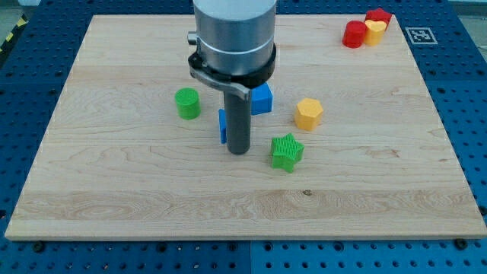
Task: Push the green star diagonal to the blue cube
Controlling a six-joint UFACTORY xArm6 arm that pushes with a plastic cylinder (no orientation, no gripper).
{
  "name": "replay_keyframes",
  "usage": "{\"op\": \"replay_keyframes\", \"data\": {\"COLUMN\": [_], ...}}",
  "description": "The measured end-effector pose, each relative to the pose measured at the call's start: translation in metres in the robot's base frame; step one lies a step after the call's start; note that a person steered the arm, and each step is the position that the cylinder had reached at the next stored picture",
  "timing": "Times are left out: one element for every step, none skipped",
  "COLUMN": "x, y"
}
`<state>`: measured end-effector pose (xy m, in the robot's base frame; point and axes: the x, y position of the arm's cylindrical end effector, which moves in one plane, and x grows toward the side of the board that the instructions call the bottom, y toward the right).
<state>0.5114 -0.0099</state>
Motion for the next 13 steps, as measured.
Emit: {"op": "replay_keyframes", "data": {"x": [0.036,0.034,0.033,0.031,0.018,0.017,0.027,0.011,-0.022,-0.04,-0.056,-0.066,-0.066], "y": [0.017,0.024,0.026,0.041,0.062,0.066,0.066,0.064,0.06,0.06,0.06,0.062,0.081]}}
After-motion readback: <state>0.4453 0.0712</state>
